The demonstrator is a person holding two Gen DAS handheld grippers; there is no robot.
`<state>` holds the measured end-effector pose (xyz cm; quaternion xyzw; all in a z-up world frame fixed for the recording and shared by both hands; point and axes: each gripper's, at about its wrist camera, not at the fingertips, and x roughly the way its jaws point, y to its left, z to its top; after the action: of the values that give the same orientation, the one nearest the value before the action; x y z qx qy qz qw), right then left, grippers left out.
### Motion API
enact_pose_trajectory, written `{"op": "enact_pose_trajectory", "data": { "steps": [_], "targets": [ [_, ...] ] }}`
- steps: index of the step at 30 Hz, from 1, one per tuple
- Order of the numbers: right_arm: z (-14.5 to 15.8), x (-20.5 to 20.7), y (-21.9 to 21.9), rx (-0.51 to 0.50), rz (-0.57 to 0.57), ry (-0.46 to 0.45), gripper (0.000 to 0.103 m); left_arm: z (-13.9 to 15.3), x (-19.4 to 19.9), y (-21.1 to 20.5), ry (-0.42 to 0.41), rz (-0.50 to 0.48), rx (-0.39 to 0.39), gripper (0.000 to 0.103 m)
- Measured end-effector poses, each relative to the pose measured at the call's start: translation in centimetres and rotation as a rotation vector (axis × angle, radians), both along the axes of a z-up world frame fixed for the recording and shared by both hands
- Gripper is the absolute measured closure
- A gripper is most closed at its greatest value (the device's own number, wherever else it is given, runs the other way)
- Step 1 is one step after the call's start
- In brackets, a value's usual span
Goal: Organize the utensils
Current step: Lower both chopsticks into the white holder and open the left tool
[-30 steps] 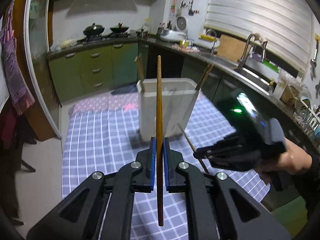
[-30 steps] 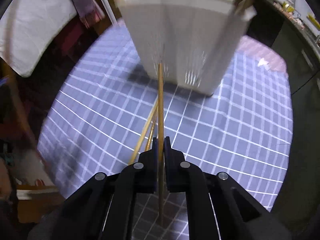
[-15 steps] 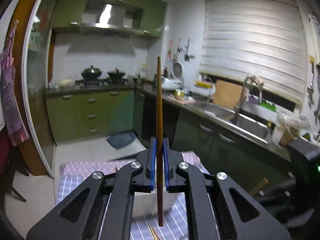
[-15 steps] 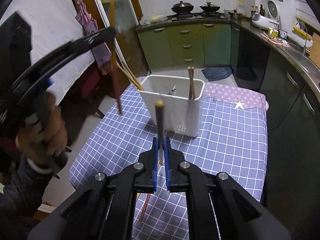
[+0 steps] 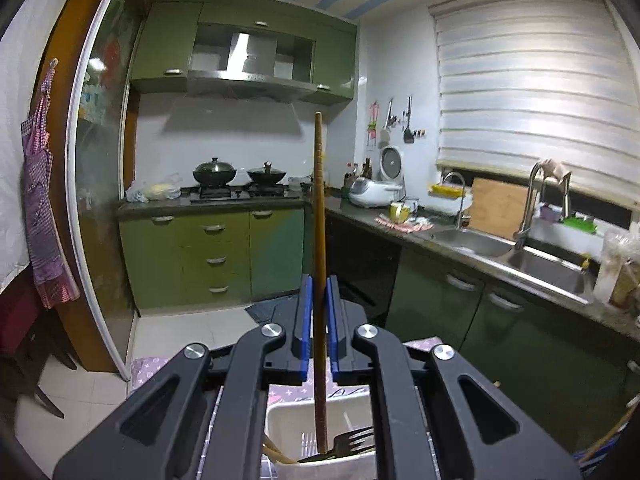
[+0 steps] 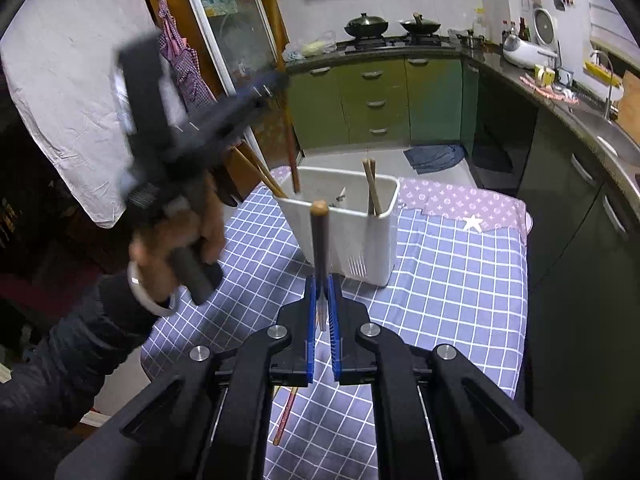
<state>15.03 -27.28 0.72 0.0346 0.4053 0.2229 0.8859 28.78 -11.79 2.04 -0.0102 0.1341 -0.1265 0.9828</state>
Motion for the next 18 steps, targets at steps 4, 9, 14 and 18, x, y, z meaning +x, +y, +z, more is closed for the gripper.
{"op": "enact_pose_trajectory", "data": {
  "steps": [4, 9, 14, 18],
  "targets": [
    [1.6, -0.2, 0.0, -0.005, -0.009, -0.035, 0.096, -2.0, 0.6, 0.0, 0.043, 0.002, 0.014, 0.096],
    [3.8, 0.0, 0.1, -0.002, -0.018, -0.079, 0.096, -3.3, -0.3, 0.0, 0.076, 0.004, 0.048, 0.094],
    [5.7, 1.0, 0.9, -0.021, -0.047, -0.125, 0.096, -3.6, -0.7, 0.3, 0.097, 0.005, 0.074, 0.080],
    [7.4, 2.0, 1.3, -0.014, -0.064, -0.166, 0.096, -3.3, -1.1, 1.1, 0.129, 0.000, 0.046, 0.080]
  ]
}}
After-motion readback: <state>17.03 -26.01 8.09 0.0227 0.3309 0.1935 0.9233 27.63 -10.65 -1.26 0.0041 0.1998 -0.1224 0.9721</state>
